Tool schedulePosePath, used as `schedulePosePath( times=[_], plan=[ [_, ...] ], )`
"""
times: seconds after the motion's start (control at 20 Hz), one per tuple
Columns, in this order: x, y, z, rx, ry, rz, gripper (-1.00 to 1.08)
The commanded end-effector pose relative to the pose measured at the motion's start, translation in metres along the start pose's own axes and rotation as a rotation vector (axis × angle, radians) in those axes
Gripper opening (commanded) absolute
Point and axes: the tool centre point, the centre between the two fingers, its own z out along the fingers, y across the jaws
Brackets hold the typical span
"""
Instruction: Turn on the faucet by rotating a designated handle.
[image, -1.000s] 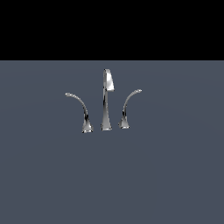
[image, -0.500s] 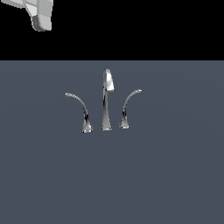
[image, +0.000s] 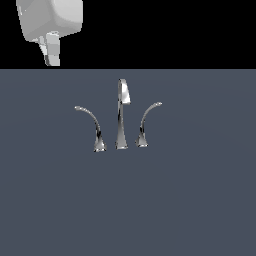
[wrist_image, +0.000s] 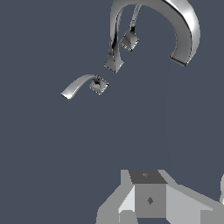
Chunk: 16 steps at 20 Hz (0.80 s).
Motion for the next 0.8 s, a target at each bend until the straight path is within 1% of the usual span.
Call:
schedulePosePath(
  times=[0.0, 0.75],
  plan=[
    [0.005, -0.012, 0.010, 0.002, 0.002, 0.047, -1.00],
    [0.045, -0.073, 0.068, 0.005, 0.019, 0.310, -1.00]
  ],
)
